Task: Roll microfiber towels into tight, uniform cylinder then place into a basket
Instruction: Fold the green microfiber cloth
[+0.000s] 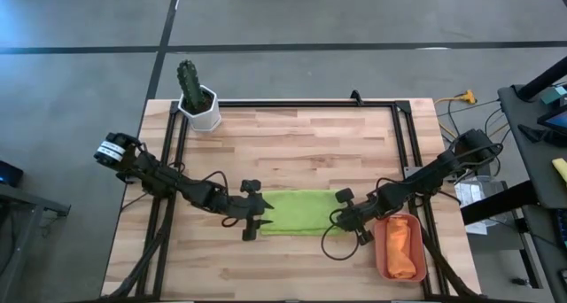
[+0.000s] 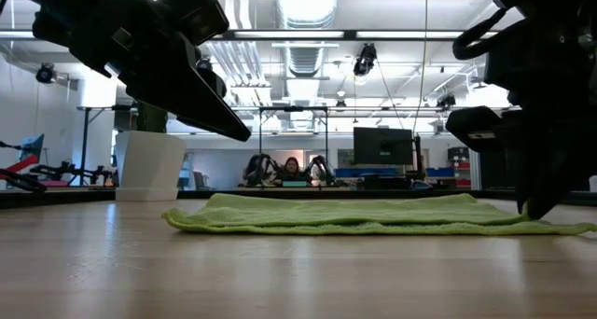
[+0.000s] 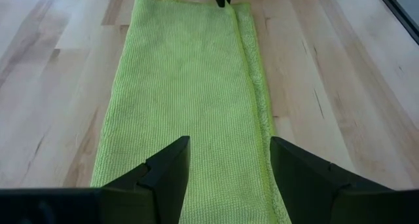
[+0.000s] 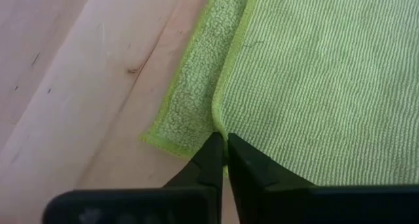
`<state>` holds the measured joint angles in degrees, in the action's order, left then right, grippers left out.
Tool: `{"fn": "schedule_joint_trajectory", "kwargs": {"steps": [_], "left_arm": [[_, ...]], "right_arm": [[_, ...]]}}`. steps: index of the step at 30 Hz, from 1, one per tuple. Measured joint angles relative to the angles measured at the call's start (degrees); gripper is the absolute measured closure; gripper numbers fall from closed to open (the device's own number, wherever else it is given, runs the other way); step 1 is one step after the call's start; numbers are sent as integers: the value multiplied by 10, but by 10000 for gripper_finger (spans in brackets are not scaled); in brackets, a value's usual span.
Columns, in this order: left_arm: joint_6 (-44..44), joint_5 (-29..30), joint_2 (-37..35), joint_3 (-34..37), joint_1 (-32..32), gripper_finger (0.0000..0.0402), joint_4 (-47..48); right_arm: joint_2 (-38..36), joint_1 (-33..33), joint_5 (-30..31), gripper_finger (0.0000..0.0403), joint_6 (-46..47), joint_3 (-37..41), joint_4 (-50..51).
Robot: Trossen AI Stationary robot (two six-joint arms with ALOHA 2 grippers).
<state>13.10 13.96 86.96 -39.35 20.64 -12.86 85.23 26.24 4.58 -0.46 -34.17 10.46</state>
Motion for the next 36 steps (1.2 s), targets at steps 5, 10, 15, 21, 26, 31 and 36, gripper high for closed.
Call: {"fn": "schedule_joint_trajectory", "kwargs": {"steps": [5,10,15,21,26,31,36], "left_arm": [[0,0,0,0,0,207,0],[0,0,0,0,0,207,2],[0,0,0,0,0,207,2],[0,-1,-3,0,0,207,2],[0,-2,-5,0,0,207,1],[0,-2,-5,-1,0,207,0],[0,-2,-5,-1,0,207,-1]], "right_arm": [[-7,0,0,393,0,-5,1],[-36,0,1,394,-5,-15,0],[-75,4,-14,394,-6,-17,1],[-100,24,-37,394,0,-17,11],[-104,32,-42,394,17,-17,13],[-82,33,-83,394,26,-17,1],[-55,33,-145,394,38,-16,-25]]}}
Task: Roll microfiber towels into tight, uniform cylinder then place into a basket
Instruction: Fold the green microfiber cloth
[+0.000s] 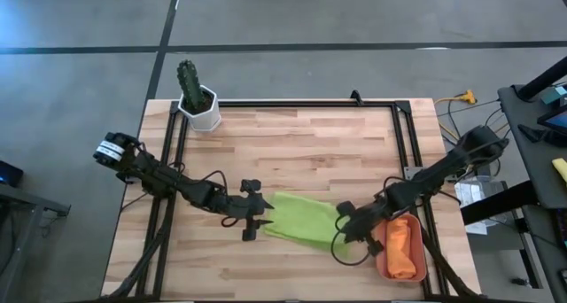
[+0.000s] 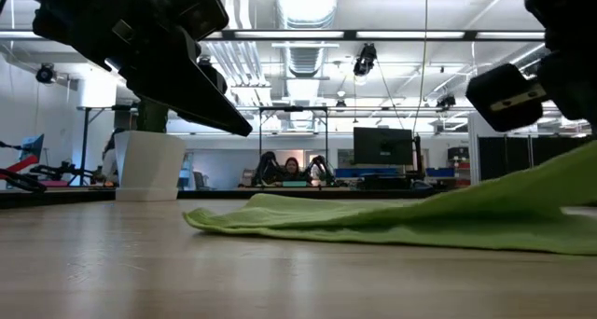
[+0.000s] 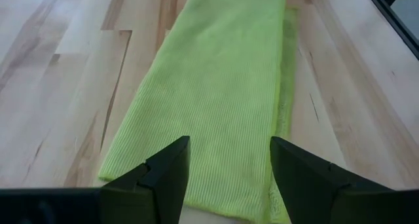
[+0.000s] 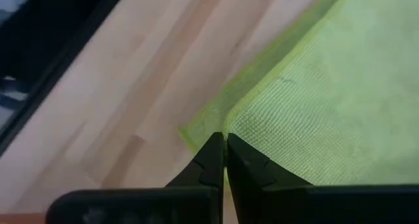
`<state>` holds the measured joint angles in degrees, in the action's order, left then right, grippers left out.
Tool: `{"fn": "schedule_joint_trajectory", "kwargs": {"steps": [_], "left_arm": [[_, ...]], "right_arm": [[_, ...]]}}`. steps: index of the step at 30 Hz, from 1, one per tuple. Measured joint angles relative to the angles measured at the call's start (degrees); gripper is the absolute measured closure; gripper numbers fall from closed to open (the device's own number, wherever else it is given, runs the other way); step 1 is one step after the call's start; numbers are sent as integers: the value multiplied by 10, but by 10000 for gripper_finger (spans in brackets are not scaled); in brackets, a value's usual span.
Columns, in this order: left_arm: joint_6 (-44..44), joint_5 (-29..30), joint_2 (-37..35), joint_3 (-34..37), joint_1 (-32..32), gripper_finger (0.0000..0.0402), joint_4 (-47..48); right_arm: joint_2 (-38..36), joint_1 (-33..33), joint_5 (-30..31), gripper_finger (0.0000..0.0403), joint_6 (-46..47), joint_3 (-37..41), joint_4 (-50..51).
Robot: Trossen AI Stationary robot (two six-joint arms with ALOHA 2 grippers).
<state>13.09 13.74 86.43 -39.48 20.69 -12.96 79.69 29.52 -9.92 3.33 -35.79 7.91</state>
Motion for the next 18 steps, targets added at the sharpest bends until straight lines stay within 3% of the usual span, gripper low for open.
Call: {"fn": "schedule_joint_trajectory", "kwargs": {"steps": [4,9,15,18], "left_arm": [[0,0,0,0,0,207,0],[0,0,0,0,0,207,0],[0,0,0,0,-1,207,-1],[-4,-3,1,1,-1,207,-21]], "right_arm": [[17,2,-12,394,1,0,-3],[-7,6,86,394,-18,-4,-6],[-50,17,86,394,-44,-5,-42],[-65,18,129,394,-42,-5,-40]]}}
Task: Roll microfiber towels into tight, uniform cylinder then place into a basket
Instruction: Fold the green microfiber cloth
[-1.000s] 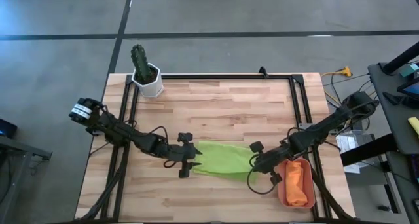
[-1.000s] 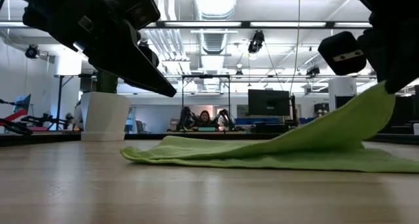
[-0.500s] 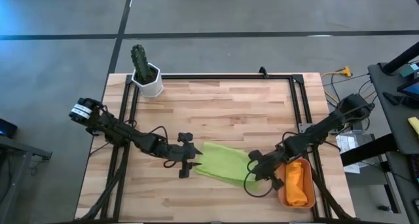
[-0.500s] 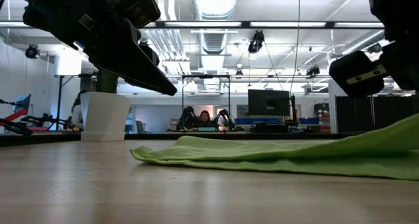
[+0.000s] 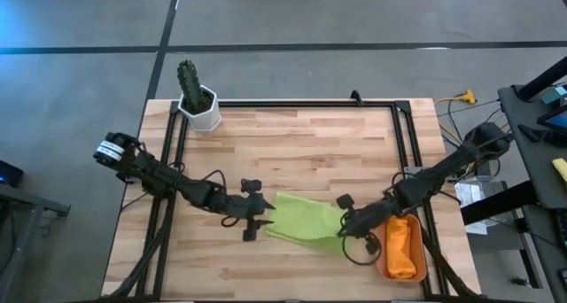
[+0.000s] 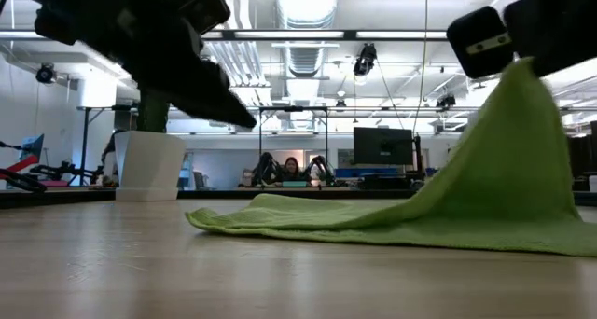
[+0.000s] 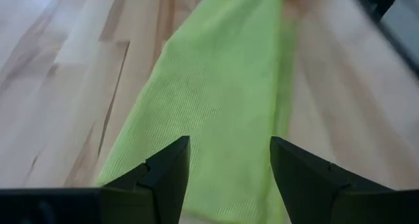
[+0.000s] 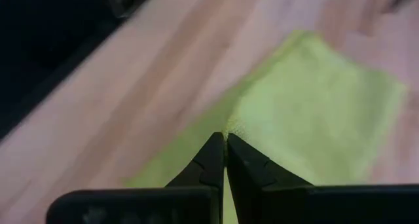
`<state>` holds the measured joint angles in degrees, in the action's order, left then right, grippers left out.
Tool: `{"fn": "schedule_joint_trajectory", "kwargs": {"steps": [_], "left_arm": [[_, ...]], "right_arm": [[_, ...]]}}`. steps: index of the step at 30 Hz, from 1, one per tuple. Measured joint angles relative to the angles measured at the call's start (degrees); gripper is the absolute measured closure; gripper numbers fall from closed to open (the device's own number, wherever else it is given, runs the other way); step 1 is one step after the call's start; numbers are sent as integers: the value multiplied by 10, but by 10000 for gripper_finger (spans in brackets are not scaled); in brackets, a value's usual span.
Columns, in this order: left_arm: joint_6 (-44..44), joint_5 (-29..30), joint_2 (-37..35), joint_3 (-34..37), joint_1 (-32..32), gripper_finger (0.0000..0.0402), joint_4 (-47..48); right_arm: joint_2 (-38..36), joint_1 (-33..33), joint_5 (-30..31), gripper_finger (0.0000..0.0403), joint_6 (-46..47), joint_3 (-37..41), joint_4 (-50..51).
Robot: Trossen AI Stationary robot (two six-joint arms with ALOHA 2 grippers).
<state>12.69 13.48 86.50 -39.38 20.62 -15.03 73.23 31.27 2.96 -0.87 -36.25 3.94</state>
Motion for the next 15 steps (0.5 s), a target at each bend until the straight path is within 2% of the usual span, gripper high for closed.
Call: {"fn": "schedule_joint_trajectory", "kwargs": {"steps": [3,6,11,15], "left_arm": [[-8,-27,11,0,0,207,-57],[-38,-61,32,-1,0,207,-125],[-72,-62,87,-18,-4,207,-228],[-101,-61,153,-66,-7,207,-267]], "right_arm": [[-9,-1,49,394,1,0,1],[-13,-4,73,394,-1,0,1],[-11,-11,79,394,8,0,0],[-11,-12,91,394,22,0,1]]}}
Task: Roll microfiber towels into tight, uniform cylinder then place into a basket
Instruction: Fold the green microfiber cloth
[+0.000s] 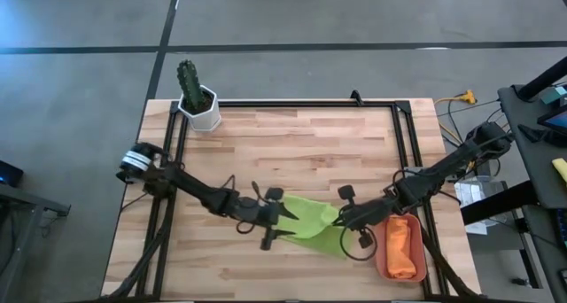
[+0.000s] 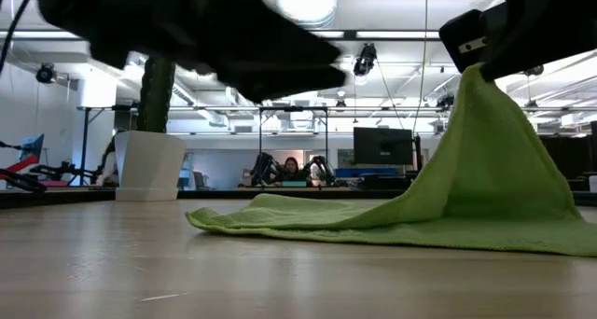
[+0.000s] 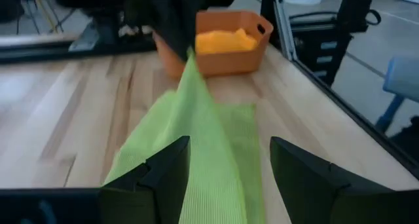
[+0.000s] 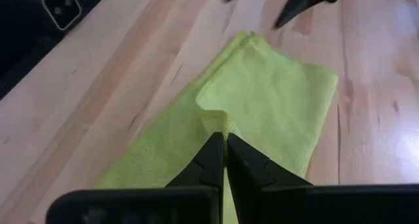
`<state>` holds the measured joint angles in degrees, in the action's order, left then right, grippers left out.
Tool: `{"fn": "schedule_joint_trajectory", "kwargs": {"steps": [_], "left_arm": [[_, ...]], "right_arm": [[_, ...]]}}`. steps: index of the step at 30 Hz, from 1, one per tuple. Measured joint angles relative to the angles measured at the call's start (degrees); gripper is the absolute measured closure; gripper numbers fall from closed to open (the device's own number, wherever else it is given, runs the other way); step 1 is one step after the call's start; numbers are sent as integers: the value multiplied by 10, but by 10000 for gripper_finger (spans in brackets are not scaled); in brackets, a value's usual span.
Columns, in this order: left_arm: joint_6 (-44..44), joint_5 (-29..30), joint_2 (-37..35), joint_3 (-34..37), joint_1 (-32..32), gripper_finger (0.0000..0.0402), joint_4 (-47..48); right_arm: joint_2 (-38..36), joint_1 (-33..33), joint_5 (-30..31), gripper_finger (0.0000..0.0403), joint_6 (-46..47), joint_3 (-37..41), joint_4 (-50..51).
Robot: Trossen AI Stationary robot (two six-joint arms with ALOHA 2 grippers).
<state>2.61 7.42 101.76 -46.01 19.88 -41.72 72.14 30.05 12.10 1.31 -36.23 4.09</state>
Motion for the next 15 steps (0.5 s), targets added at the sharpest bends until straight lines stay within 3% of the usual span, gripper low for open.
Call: {"fn": "schedule_joint_trajectory", "kwargs": {"steps": [4,10,15], "left_arm": [[-20,0,64,-88,0,207,14],[-23,23,118,-232,0,207,209],[-3,67,164,-310,0,207,252]], "right_arm": [[0,0,2,394,6,0,0],[0,-1,17,394,17,0,8],[0,-1,44,394,17,0,12]]}}
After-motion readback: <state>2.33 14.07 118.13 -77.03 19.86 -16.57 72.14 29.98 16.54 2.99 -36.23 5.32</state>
